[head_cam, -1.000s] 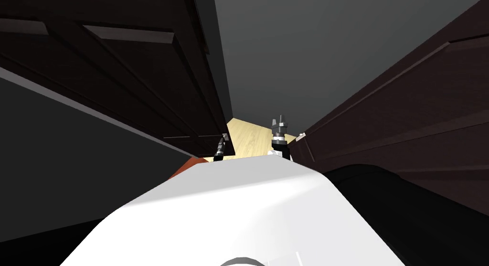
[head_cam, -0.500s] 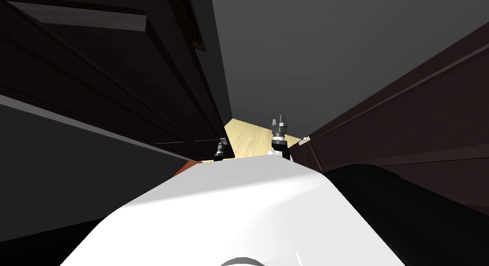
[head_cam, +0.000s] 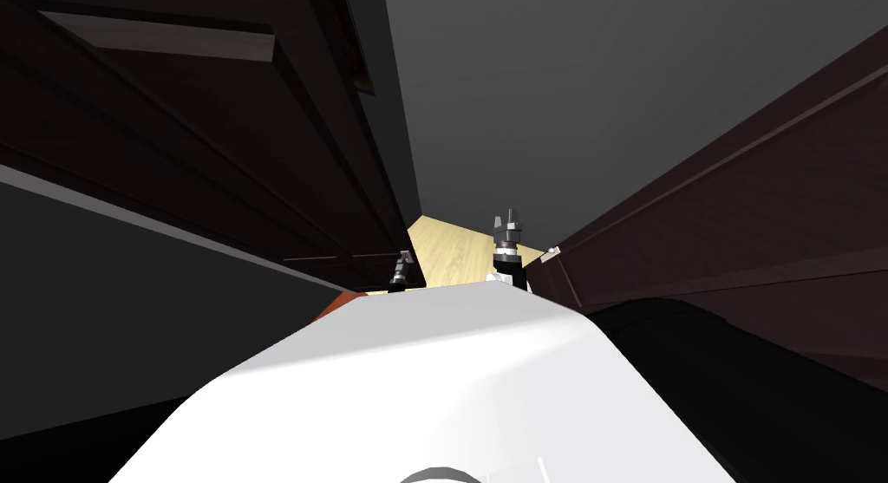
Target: Push the door open
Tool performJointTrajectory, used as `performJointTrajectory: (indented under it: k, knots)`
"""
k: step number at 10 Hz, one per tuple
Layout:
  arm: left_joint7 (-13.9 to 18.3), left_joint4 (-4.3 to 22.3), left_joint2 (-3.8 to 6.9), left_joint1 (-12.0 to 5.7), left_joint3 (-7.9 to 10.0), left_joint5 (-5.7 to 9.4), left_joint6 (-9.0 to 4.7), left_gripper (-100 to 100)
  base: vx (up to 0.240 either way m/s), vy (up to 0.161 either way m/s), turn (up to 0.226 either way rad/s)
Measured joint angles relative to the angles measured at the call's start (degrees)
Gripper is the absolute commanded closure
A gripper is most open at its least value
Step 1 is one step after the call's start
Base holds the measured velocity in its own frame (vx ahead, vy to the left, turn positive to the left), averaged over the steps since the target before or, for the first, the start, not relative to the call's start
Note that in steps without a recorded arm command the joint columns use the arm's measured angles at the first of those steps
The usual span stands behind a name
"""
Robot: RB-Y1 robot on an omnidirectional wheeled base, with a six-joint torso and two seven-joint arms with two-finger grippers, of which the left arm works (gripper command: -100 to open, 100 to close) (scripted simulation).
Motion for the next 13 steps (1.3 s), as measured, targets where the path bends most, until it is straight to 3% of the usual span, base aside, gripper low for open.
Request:
performJointTrajectory:
  k: [3, 4, 9, 12, 13]
  knots:
    - [-0.26, 1.44, 0.08, -0.33, 0.77, 0.39, -0.04, 100, 0.172, -0.044, 0.030]
    - [-0.27, 0.86, 0.29, -0.09, 1.07, 0.54, 0.35, 100, 0.216, -0.045, 0.040]
    - [-0.92, 1.82, 1.00, -1.33, 3.96, 1.80, -0.04, 100, 0.191, -0.066, 0.063]
    - [-2.03, 1.22, 0.57, -1.03, 5.84, 2.54, 0.63, 100, 0.162, -0.053, 0.060]
    - [-1.95, 1.53, 1.12, -1.17, 6.63, 2.94, 0.53, 100, 0.141, -0.058, 0.085]
